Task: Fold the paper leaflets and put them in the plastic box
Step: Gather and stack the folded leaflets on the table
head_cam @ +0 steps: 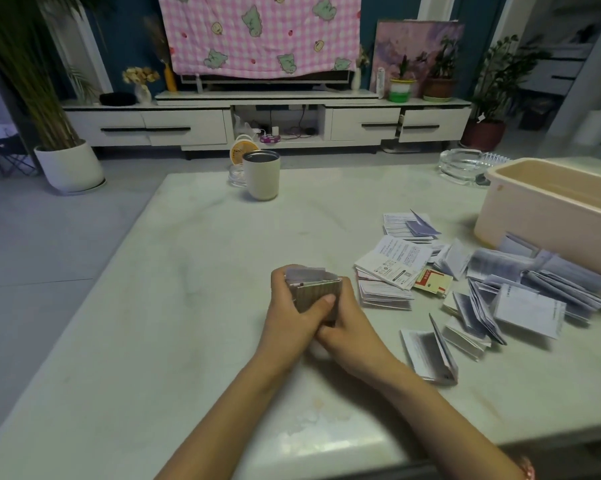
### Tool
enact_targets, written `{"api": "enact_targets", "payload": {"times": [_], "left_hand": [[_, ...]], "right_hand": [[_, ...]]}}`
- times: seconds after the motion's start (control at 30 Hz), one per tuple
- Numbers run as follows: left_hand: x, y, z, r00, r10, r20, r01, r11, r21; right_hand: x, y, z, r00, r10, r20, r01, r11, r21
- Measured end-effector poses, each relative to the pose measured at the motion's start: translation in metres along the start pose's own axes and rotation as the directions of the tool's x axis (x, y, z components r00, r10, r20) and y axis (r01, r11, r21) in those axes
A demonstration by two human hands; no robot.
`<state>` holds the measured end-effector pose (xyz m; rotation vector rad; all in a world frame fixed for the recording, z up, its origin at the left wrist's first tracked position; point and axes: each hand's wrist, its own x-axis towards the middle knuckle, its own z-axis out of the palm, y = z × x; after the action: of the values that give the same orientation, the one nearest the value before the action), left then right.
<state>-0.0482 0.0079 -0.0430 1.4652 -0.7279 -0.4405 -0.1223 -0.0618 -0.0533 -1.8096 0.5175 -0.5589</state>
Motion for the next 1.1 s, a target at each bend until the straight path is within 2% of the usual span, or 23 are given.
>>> {"api": "enact_targets", "payload": {"times": [0.1, 0.17, 0.23, 0.3, 0.37, 0.4, 0.47, 0.53, 0.57, 0.7, 0.73, 0.8, 0.87, 0.9, 1.0, 1.03, 1.1], "left_hand": [[0.003, 0.0, -0.002, 0.998, 0.013, -0.057, -0.011, 0.999, 0.03], [0.007, 0.002, -0.008, 0.984, -0.009, -0.179, 0.01, 1.0, 0.0], [0.009, 0.006, -0.011, 0.951, -0.179, -0.253, 0.122, 0.967, -0.225], [0.01, 0.012, -0.011, 0.916, -0.365, -0.167, 0.237, 0.826, -0.511], [0.014, 0.015, -0.015, 0.895, -0.441, -0.067, 0.325, 0.749, -0.578], [0.015, 0.016, -0.017, 0.884, -0.467, -0.013, 0.38, 0.735, -0.562], [0.017, 0.019, -0.025, 0.841, -0.537, 0.067, 0.503, 0.73, -0.463], [0.018, 0.021, -0.035, 0.829, -0.557, 0.054, 0.55, 0.791, -0.268], [0.018, 0.022, -0.042, 0.835, -0.55, 0.032, 0.548, 0.823, -0.151], [0.022, 0.026, -0.051, 0.894, -0.428, -0.132, 0.448, 0.86, 0.242], [0.021, 0.021, -0.046, 0.914, -0.363, -0.179, 0.405, 0.833, 0.377], [0.014, 0.006, -0.034, 0.952, -0.199, -0.231, 0.303, 0.702, 0.644], [0.01, -0.014, -0.025, 0.983, -0.058, -0.176, 0.18, 0.512, 0.84], [0.008, -0.022, -0.024, 0.988, -0.015, -0.154, 0.144, 0.457, 0.878], [0.009, -0.038, -0.022, 0.981, 0.118, -0.153, 0.084, 0.454, 0.887], [0.01, -0.042, -0.02, 0.974, 0.161, -0.157, 0.071, 0.443, 0.894], [0.01, -0.04, -0.017, 0.976, 0.152, -0.155, 0.08, 0.412, 0.908]], "right_hand": [[0.001, 0.003, 0.006, 0.999, -0.023, -0.028, 0.025, 0.998, 0.061], [0.006, 0.0, 0.001, 0.994, 0.011, -0.105, 0.003, 0.991, 0.133], [0.011, -0.002, -0.005, 0.983, 0.131, -0.126, -0.091, 0.953, 0.288], [0.014, -0.006, -0.006, 0.964, 0.257, -0.069, -0.187, 0.837, 0.514], [0.015, -0.008, -0.004, 0.944, 0.327, -0.05, -0.24, 0.779, 0.579], [0.016, -0.009, -0.002, 0.935, 0.347, -0.073, -0.259, 0.809, 0.528], [0.019, -0.008, 0.002, 0.933, 0.325, -0.157, -0.265, 0.912, 0.314], [0.021, -0.009, 0.004, 0.943, 0.251, -0.219, -0.235, 0.967, 0.097], [0.023, -0.009, 0.005, 0.948, 0.228, -0.222, -0.224, 0.974, 0.043], [0.023, -0.013, 0.0, 0.968, 0.246, -0.056, -0.249, 0.967, -0.054], [0.021, -0.012, 0.0, 0.972, 0.234, -0.026, -0.235, 0.962, -0.138], [0.019, -0.011, 0.001, 0.98, 0.2, -0.015, -0.198, 0.948, -0.248], [0.016, -0.01, 0.005, 0.986, 0.162, -0.038, -0.166, 0.945, -0.282], [0.014, -0.012, 0.009, 0.988, 0.142, -0.066, -0.156, 0.934, -0.32], [0.016, -0.015, 0.023, 0.978, 0.108, -0.18, -0.187, 0.839, -0.511], [0.018, -0.016, 0.029, 0.971, 0.106, -0.215, -0.219, 0.754, -0.619], [0.02, -0.014, 0.039, 0.959, 0.063, -0.276, -0.261, 0.575, -0.775]]}}
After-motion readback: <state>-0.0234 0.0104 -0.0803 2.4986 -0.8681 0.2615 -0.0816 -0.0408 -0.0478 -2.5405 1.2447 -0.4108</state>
